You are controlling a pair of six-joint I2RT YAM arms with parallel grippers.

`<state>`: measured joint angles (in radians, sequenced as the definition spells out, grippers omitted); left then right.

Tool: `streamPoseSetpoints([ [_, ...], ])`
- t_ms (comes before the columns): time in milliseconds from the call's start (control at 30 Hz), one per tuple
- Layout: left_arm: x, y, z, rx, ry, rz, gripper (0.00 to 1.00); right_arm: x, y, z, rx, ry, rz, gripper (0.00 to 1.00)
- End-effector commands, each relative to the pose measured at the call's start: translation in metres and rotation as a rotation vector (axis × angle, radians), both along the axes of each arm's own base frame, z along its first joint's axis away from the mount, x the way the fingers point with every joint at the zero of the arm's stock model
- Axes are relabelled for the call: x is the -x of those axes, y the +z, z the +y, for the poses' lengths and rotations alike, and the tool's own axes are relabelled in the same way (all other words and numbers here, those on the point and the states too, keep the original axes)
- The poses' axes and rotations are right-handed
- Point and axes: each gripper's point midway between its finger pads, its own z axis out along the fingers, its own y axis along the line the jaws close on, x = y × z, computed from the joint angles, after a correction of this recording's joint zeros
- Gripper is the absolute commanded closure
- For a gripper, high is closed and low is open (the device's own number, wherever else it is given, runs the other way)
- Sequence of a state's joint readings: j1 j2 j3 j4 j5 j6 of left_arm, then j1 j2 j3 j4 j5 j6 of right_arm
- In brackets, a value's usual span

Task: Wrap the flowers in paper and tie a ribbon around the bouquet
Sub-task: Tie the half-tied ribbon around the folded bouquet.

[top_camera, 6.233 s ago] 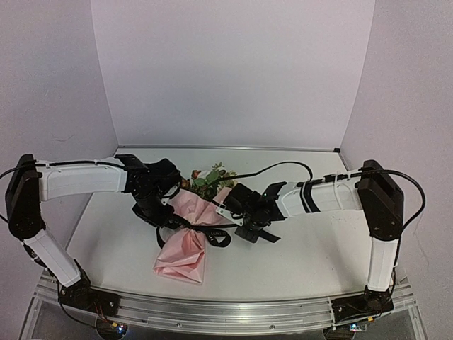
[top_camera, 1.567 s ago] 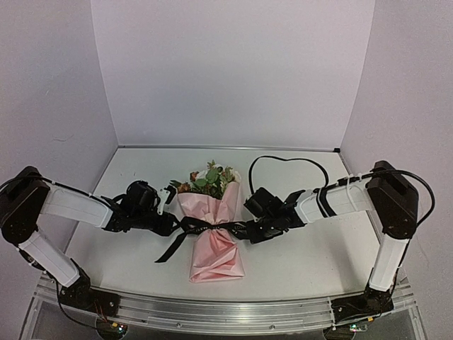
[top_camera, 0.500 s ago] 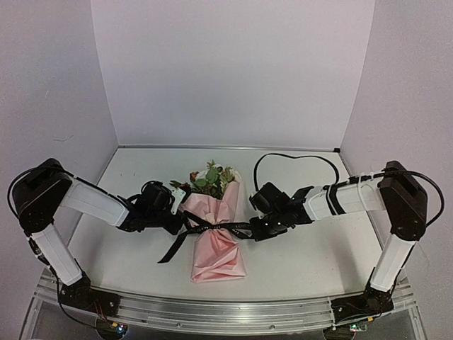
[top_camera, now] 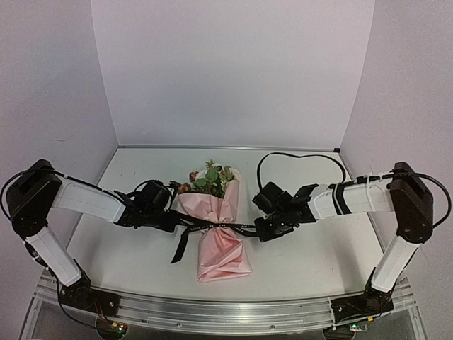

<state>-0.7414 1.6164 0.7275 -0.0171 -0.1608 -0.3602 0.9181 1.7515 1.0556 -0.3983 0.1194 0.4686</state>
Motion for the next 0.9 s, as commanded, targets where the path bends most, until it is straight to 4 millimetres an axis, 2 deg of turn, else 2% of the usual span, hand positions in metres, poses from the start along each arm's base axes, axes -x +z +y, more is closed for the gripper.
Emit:
streamPoseSetpoints([
  [0, -0.004, 0.015, 0.009, -0.001, 0.085, 0.014, 1.0, -0.004, 0.016, -0.013, 0.083, -0.013, -0.045, 1.0],
  [100, 0.0, 0.009, 0.014, 0.004, 0.1, 0.047, 1.0, -0.002, 0.011, -0.02, 0.121, -0.014, -0.034, 1.0],
  [300, 0.002, 0.003, 0.017, 0.047, 0.109, 0.086, 1.0, 0.009, 0.016, -0.012, 0.236, 0.08, -0.053, 1.0],
  [667, 0.001, -0.006, 0.041, 0.156, 0.193, 0.164, 1.0, 0.014, 0.006, -0.039, 0.284, -0.037, -0.029, 1.0],
  [867, -0.001, -0.01, 0.058, 0.243, 0.25, 0.218, 1.0, 0.021, 0.002, -0.066, 0.313, -0.102, -0.036, 1.0],
])
